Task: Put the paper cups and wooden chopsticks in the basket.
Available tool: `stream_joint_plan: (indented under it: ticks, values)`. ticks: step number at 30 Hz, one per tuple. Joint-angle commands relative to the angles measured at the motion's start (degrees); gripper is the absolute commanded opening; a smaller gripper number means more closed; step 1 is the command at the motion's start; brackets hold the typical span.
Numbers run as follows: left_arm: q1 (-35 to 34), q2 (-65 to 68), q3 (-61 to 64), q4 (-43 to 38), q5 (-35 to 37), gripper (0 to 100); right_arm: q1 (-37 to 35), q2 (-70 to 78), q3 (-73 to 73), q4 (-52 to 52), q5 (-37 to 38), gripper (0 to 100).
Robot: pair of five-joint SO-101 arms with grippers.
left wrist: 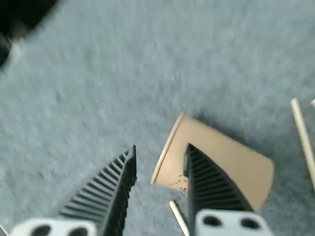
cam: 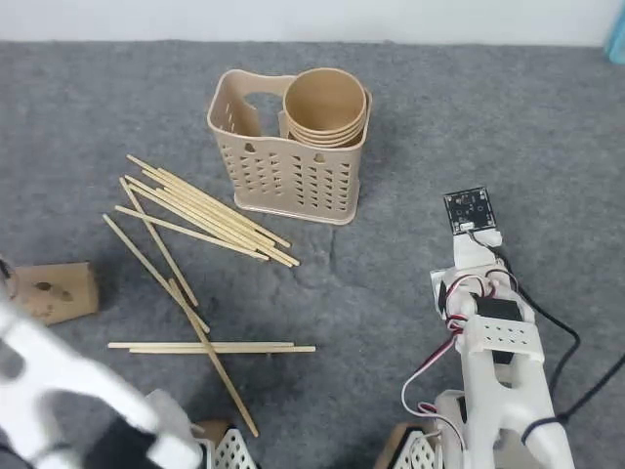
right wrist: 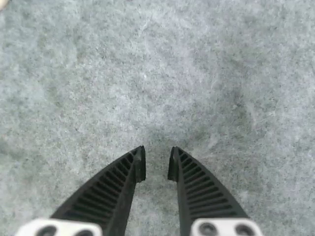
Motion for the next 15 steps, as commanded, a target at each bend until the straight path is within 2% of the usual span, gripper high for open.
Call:
stream_joint_plan:
  ticks: [1, 5, 10, 15]
  values:
    - [-1.41, 12.66, -10.77, 1.76, 2.81, 9, -0.31, -1.89, -0.62, -1.1, 1.23, 9.1]
    - [-2.99, 27.52, -25.19, 10.46, 6.07, 1, -0.31, -1.89, -0.62, -1.1, 1.23, 9.1]
    - [-2.11, 44.04, -41.01, 22.24, 6.07, 1, -0.31, -1.89, -0.62, -1.1, 1.23, 9.1]
    - [1.58, 55.65, -50.95, 31.3, 5.98, 1, -0.31, -1.89, -0.62, -1.1, 1.23, 9.1]
